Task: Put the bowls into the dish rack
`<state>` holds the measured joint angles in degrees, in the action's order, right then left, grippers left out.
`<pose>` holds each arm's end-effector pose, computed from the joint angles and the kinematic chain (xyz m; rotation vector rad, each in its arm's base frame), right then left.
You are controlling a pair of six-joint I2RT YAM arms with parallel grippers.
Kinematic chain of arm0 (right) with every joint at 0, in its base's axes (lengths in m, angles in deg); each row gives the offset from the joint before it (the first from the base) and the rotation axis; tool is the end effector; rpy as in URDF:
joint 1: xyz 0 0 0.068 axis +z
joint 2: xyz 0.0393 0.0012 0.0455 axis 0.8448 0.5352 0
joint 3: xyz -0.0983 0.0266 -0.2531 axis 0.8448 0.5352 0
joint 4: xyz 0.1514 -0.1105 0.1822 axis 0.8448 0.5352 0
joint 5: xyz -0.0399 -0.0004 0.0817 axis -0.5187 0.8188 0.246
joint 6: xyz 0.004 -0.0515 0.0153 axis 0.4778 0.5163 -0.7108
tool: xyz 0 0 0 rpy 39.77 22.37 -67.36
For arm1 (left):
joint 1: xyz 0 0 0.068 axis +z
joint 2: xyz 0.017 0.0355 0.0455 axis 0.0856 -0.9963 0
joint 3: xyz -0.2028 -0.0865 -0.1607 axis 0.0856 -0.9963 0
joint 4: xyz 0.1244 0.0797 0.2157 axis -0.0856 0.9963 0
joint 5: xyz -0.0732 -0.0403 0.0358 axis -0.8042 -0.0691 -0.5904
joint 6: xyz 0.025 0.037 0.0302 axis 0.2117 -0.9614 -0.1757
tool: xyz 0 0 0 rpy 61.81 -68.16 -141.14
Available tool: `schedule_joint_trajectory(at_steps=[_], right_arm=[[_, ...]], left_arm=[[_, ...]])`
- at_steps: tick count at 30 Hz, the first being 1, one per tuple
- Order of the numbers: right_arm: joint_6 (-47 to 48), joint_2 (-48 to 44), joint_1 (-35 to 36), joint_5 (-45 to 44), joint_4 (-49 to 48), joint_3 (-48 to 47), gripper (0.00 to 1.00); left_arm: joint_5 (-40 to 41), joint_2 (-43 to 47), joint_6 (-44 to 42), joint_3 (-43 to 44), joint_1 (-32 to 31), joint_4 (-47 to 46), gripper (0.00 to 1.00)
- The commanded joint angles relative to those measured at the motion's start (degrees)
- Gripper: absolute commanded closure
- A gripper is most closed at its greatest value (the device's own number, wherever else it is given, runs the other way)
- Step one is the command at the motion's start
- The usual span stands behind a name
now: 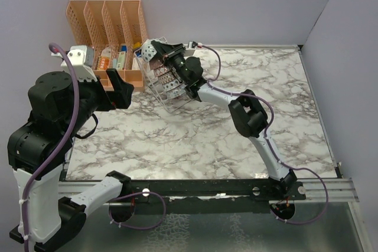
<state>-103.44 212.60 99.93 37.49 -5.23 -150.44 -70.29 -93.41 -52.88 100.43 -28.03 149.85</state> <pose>0.4209 0.3781 0.2525 0.7137 1.3328 1.9088 0.0754 -0.0275 0.5309 -0.0316 1.8781 -0.4014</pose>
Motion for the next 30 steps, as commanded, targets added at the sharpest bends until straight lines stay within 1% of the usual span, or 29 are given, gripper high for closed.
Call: schedule_joint_trajectory(at_steps=[1, 5, 9, 14, 18, 22, 30], right_arm=[[-0.4, 1.7, -1.1, -1.7, 0.0, -2.1, 0.97], [-0.6, 1.5, -1.3, -2.1, 0.8, -2.0, 0.91], [-0.8, 1.4, -1.4, -1.9, 1.4, -1.9, 0.83], [-1.3, -0.1, -1.4, -2.2, 2.1, 0.6, 0.7], [-1.7, -2.0, -1.4, -2.9, 2.0, 3.5, 0.68], [-2.3, -3.1, -1.6, -2.2, 2.0, 5.1, 0.64], [-3.2, -6.5, -2.3, -2.0, 3.1, 8.8, 0.62]], left_arm=[[1.6, 0.4, -0.9, 0.0, -0.3, 0.5, 0.01], [1.5, 0.3, -1.2, -0.1, -0.3, 0.5, 0.01], [1.4, 0.2, -1.2, -0.2, -0.3, 0.4, 0.01], [1.3, 0.1, -1.3, -0.3, -0.3, 0.2, 0.01], [1.2, 0.0, -1.4, -0.6, -0.3, -0.2, 0.01], [1.2, -0.3, -1.3, -0.8, -0.3, -0.6, 0.01], [1.1, -0.7, -1.1, -1.2, -0.3, -1.3, 0.01]])
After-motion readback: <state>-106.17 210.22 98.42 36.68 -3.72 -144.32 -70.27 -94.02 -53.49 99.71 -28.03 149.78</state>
